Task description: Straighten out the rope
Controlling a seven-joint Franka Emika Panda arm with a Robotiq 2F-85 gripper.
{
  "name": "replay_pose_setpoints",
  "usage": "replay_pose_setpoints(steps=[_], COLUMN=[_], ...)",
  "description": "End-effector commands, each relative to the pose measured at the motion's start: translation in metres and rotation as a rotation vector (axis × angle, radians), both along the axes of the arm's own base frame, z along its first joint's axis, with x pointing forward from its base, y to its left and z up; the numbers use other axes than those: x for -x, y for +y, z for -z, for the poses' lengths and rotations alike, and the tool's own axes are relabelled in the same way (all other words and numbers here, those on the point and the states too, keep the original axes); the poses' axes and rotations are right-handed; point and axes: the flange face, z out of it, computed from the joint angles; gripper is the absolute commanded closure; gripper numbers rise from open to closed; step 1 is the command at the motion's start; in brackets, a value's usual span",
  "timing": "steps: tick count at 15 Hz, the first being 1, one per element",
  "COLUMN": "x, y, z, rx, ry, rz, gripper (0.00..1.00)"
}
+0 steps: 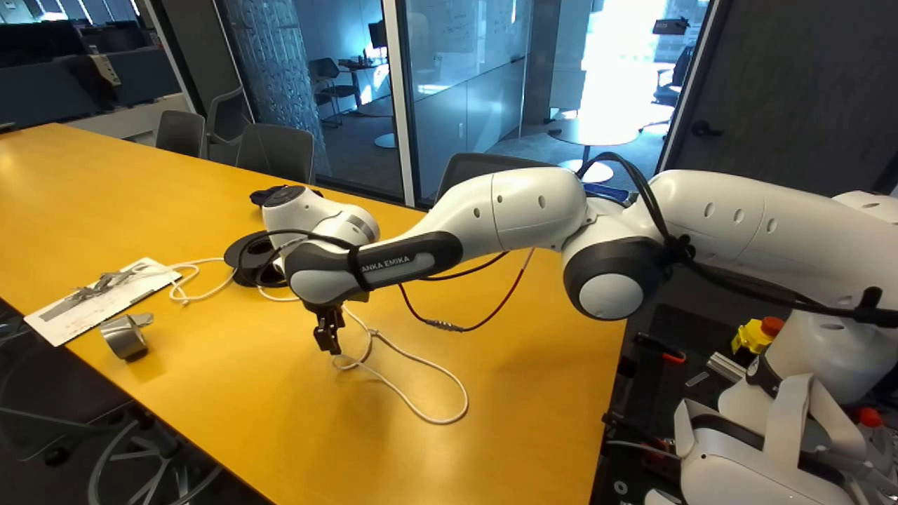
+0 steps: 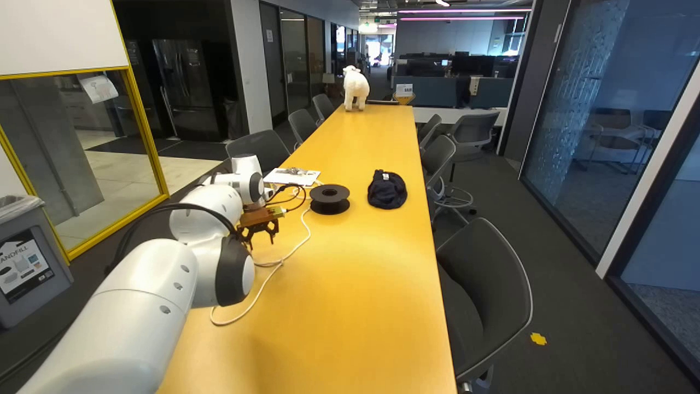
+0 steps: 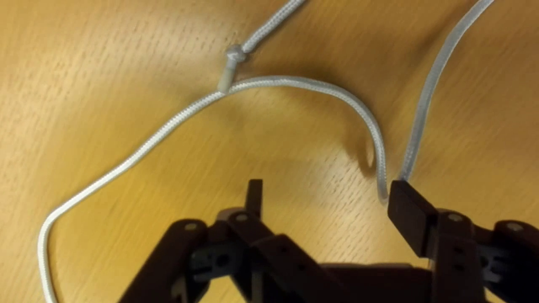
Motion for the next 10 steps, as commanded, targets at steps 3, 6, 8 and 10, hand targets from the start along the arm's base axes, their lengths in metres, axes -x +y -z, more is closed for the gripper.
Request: replay_pose_setpoints(steps=[3, 6, 8, 10], x=[-0.001, 0.001, 0.002, 0.002], y=[-0.012, -0.018, -0.022, -0.022], z=[-0.03, -0.026, -0.019, -0.014], rx=[-0.115, -0.15, -0.163, -0.189], ry=[0.091, 0.139, 0.165, 0.173], rz=[-0.036, -0.052, -0.059, -0.06], gripper=[0.0, 0.0, 0.0, 0.0])
